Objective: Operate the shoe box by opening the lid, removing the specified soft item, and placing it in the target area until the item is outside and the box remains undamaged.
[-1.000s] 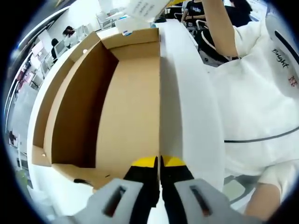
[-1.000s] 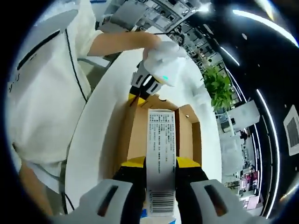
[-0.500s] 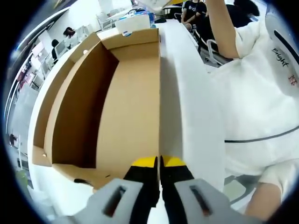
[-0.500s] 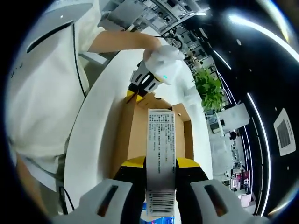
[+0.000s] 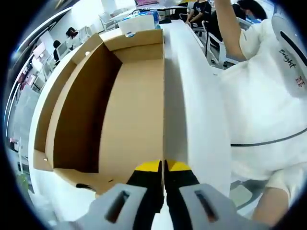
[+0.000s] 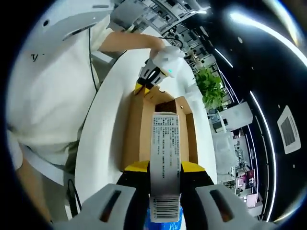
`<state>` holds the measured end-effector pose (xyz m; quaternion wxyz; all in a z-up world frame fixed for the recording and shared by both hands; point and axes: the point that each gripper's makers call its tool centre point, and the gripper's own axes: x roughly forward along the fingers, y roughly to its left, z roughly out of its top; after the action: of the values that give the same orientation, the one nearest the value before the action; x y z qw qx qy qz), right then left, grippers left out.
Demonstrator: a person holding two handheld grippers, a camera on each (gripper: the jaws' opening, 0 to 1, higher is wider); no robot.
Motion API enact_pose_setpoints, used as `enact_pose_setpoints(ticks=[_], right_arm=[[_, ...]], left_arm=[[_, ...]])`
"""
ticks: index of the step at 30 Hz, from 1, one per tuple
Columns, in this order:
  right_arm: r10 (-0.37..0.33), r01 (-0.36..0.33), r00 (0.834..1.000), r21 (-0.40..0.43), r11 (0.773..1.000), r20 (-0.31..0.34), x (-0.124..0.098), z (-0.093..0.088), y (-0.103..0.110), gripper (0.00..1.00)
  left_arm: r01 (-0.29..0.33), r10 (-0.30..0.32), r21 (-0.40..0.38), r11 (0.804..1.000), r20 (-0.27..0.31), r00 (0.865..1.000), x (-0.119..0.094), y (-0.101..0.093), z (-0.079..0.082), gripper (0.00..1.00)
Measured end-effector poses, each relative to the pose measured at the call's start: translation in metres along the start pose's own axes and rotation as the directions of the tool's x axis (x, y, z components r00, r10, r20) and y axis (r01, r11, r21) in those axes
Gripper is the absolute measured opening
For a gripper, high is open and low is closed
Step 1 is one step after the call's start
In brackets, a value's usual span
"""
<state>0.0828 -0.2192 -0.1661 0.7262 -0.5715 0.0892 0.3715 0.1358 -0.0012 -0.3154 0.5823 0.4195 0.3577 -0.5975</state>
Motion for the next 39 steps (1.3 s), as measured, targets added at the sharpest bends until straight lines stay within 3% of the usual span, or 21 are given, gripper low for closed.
enact_pose_setpoints(ticks=[13,27,33,39], right_arm=[[0.003,-0.003,1.000,0.043,0.999,0.011,-0.018,-0.012,0.013,0.21],[0.075,-0.064,0.992,0.102,0.993,-0.104,-0.047,-0.053,0.031,0.21],[0.092,-0.074,0.988,0.141,0.987,-0.124,-0.062,-0.073,0.037,0.21],[0.140,-0.120,0.982,0.161,0.980,-0.124,-0.045,-0.074,0.053,0.21]], left_arm=[[-0.005,0.005,0.006,1.000,0.005,1.000,0.000,-0.001,0.000,0.02],[0.011,-0.011,-0.008,1.000,-0.005,1.000,0.000,0.000,0.000,0.01],[0.012,-0.012,-0.009,1.000,-0.006,1.000,0.000,0.001,0.000,0.01],[0.009,-0.009,-0.008,1.000,-0.004,1.000,-0.001,0.001,0.000,0.01]])
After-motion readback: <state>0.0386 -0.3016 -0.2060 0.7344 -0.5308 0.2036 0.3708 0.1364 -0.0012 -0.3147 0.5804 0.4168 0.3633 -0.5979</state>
